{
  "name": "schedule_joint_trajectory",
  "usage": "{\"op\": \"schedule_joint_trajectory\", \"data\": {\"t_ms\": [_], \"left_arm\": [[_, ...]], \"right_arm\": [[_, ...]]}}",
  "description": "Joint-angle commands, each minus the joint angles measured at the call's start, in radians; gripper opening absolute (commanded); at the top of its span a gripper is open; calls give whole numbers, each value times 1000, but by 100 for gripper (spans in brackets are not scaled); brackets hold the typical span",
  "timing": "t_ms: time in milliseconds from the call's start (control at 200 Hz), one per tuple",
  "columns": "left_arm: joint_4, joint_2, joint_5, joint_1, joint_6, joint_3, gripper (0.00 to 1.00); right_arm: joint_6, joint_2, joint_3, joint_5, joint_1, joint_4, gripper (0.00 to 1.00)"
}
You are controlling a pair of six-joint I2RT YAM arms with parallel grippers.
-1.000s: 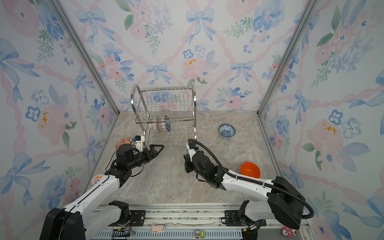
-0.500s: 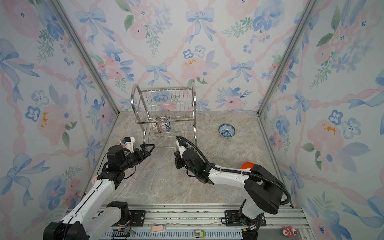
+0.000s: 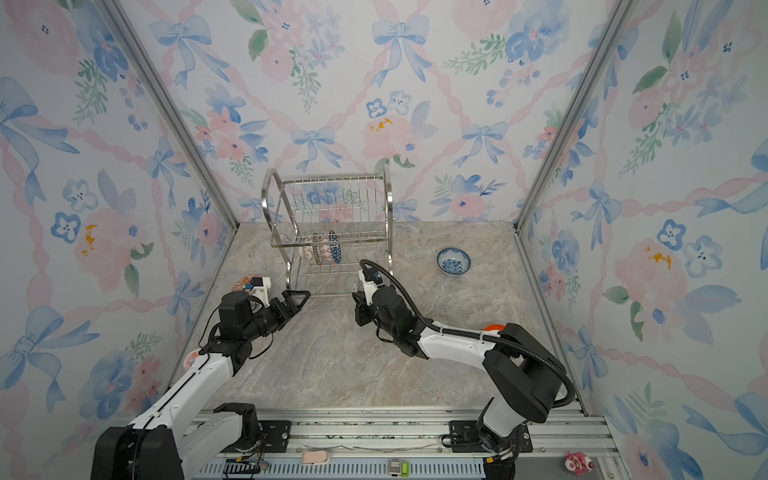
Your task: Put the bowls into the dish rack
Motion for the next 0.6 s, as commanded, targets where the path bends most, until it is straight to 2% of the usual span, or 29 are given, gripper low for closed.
{"op": "schedule_joint_trajectory", "data": {"t_ms": [0, 325, 595], "left_arm": [[25, 19, -21, -5, 5, 13, 98], [32, 81, -79, -46, 16, 38, 98], [63, 128, -85, -66, 3, 62, 98]], "right_arm": [[-24, 19, 37, -13, -33, 49, 0], [-64, 28, 61, -49, -104, 27, 0], [-43, 41, 81, -121, -143, 76, 0]]}}
